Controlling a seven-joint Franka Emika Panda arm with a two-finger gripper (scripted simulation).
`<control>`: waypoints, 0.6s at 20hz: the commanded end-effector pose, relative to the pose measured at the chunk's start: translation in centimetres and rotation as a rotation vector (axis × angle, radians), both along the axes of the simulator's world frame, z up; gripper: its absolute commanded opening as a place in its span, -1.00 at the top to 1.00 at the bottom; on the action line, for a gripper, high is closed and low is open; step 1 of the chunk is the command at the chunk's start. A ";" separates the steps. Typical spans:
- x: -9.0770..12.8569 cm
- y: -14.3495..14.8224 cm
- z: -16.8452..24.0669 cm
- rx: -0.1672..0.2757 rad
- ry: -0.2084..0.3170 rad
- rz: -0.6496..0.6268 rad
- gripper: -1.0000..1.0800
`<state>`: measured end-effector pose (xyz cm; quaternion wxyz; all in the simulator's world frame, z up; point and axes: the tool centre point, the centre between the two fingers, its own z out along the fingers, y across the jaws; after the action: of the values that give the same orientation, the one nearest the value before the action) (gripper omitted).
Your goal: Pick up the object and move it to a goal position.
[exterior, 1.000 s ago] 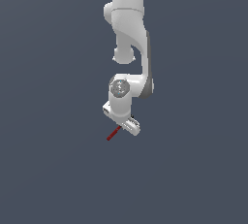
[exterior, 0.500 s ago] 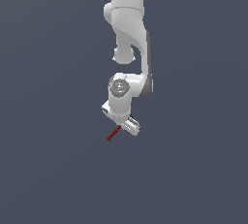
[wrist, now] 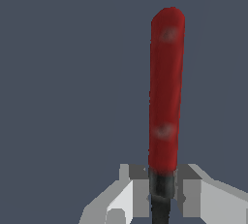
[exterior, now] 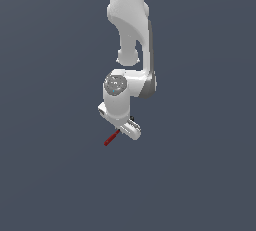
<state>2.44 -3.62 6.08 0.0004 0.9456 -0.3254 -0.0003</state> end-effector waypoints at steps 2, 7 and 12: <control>1.1 -1.0 2.3 0.000 -0.001 0.000 1.00; 2.1 -1.9 4.3 0.000 -0.001 0.001 1.00; 2.5 -2.2 5.0 0.000 -0.001 0.001 1.00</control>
<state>4.87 -5.77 10.92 0.0002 0.9456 -0.3253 0.0005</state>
